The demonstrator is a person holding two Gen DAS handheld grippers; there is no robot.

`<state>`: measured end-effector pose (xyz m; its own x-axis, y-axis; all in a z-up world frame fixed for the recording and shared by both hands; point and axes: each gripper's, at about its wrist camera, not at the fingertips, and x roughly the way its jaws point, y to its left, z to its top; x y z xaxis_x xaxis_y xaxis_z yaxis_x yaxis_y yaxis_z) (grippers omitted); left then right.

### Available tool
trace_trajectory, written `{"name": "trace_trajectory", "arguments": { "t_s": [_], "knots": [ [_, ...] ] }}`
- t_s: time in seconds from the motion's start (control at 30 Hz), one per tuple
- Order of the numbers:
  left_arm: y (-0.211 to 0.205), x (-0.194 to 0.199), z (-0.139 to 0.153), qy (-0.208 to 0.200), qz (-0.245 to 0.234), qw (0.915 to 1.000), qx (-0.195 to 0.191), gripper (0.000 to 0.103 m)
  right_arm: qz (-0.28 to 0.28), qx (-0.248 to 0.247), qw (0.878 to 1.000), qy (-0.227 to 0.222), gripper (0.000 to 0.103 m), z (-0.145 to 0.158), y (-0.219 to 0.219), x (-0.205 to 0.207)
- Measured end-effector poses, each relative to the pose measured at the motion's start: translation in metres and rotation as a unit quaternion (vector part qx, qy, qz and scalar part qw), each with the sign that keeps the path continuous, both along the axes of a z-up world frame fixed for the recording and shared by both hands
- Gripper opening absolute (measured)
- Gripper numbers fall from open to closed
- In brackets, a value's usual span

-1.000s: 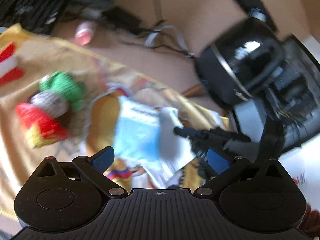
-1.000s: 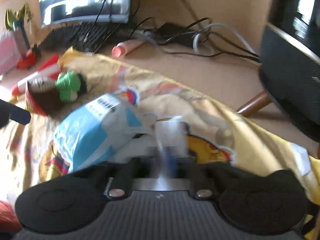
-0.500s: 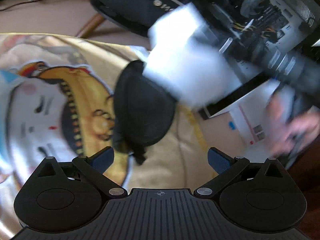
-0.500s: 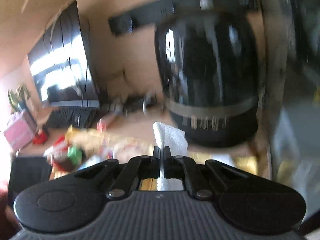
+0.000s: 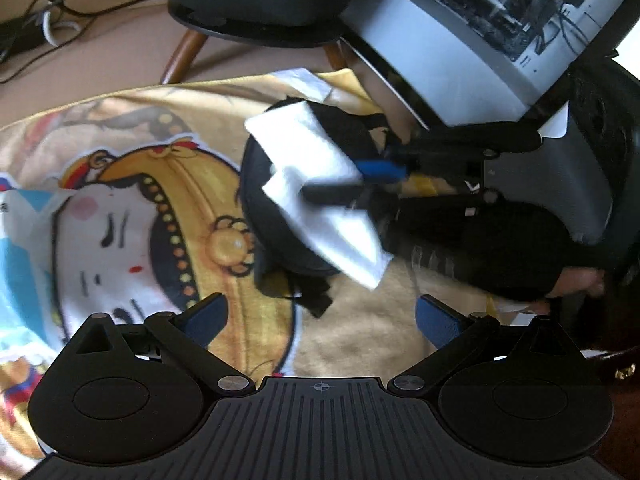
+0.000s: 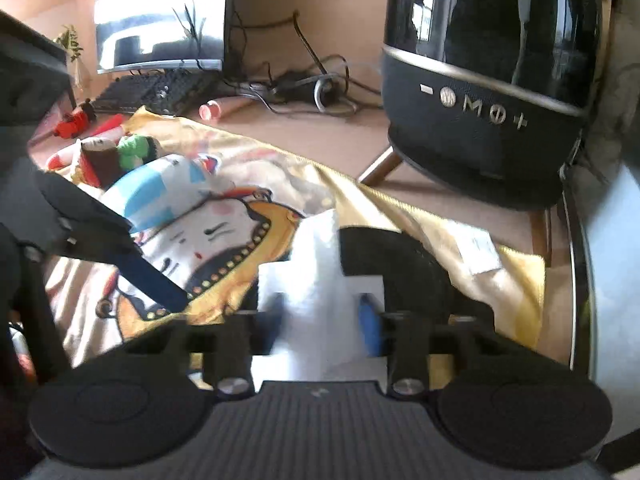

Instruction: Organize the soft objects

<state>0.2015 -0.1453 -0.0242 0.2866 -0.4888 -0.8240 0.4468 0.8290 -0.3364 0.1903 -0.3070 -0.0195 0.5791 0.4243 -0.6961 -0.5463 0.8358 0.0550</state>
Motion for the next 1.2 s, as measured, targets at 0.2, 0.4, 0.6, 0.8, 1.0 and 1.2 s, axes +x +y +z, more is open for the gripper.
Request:
{"name": "trace_trajectory", "arguments": {
  "t_s": [0.2,0.4,0.6,0.8,1.0,1.2],
  "knots": [
    [0.004,0.005,-0.002,0.009,0.022,0.9997,0.002,0.102,0.027,0.101,0.991,0.081,0.006,0.004,-0.011,0.01],
    [0.003,0.019,-0.002,-0.013,0.032,0.9992,-0.019,0.102,-0.062,0.025,0.998,0.015,0.006,0.006,-0.033,0.028],
    [-0.008,0.048,-0.004,-0.036,0.04,0.9977,-0.042,0.102,-0.161,-0.021,0.986,-0.041,0.005,0.013,-0.051,0.032],
    [-0.035,0.035,0.009,-0.086,-0.042,0.9954,0.003,0.102,-0.177,-0.037,0.982,-0.063,0.006,0.022,-0.052,0.006],
    [-0.03,0.014,0.025,-0.121,-0.077,0.9896,-0.012,0.102,-0.188,-0.06,0.98,-0.033,0.006,0.011,-0.052,0.0],
    [-0.062,0.001,0.004,-0.175,-0.176,0.968,0.037,0.102,-0.177,-0.04,0.983,0.029,0.007,-0.009,-0.049,-0.001]
  ]
}}
